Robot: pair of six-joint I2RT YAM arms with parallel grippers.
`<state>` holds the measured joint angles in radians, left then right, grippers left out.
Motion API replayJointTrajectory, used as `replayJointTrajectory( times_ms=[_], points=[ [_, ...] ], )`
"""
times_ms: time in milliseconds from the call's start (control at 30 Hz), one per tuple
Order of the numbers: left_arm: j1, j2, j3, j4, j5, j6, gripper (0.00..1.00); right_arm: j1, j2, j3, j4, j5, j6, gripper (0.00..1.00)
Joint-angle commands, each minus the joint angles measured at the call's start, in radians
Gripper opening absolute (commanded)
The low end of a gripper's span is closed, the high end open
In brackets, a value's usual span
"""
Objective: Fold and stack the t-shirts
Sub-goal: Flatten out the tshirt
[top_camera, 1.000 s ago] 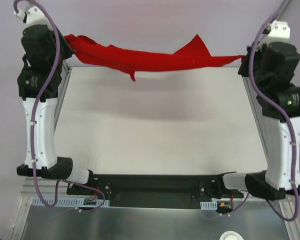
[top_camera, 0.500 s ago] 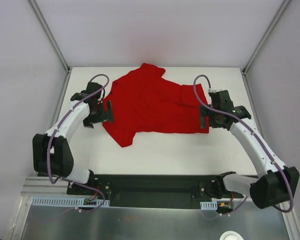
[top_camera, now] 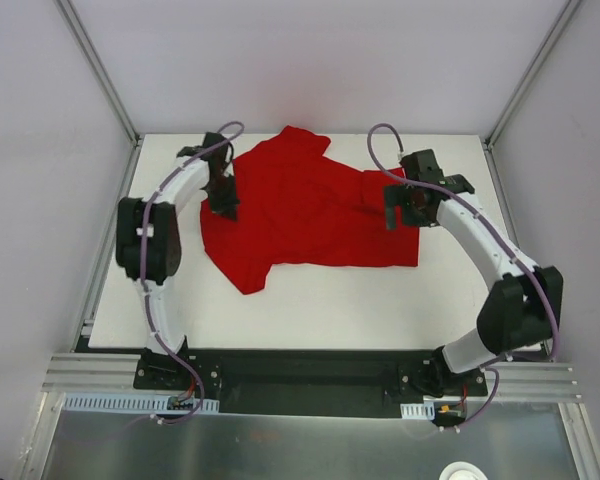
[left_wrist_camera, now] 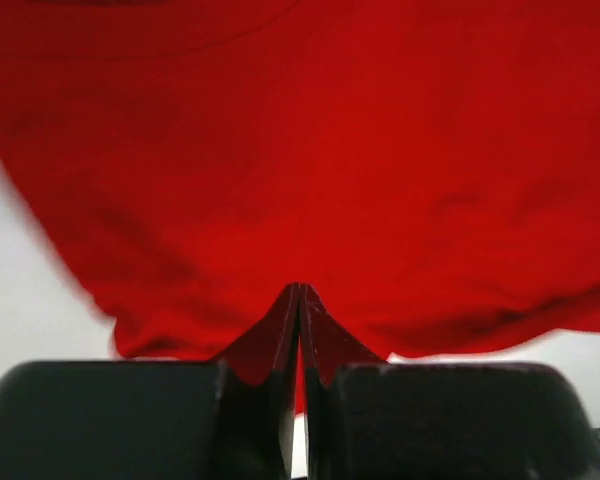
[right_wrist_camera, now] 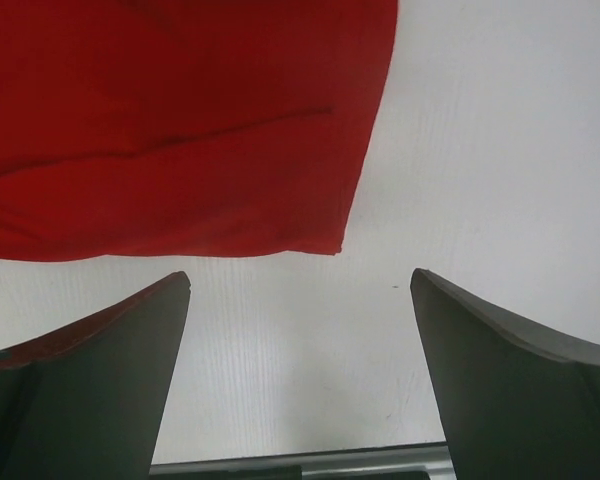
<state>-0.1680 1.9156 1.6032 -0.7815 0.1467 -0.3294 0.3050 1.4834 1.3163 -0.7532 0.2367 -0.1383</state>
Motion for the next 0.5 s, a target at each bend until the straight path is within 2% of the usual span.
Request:
replayJointTrajectory(
  times_ms=[0,100,133,167,200,233,467],
  points=[
    [-0.063,0.134,0.063,-0.151,0.055,0.018,0.00,0.011,0.066,0.057,-0.037,-0.051,0.026,0.97],
    [-0.099,0.105,0.057,-0.137,0.005,0.018,0.00,0.013,0.112,0.046,-0.038,-0.077,0.032,0.99],
    [-0.103,0.097,0.055,-0.137,0.017,0.018,0.00,0.013,0.132,0.047,-0.046,-0.089,0.037,0.86],
    [-0.103,0.089,0.046,-0.140,0.011,0.020,0.00,0.013,0.141,0.044,-0.047,-0.102,0.039,0.69],
    [-0.107,0.082,0.034,-0.136,0.002,0.018,0.00,0.011,0.159,0.035,-0.043,-0.114,0.040,0.44],
    [-0.110,0.076,0.020,-0.134,-0.013,0.020,0.00,0.013,0.173,0.034,-0.057,-0.114,0.055,0.01],
    [-0.116,0.076,-0.092,-0.131,-0.033,0.046,0.00,0.014,0.334,0.055,-0.120,-0.178,0.074,0.01]
  ],
)
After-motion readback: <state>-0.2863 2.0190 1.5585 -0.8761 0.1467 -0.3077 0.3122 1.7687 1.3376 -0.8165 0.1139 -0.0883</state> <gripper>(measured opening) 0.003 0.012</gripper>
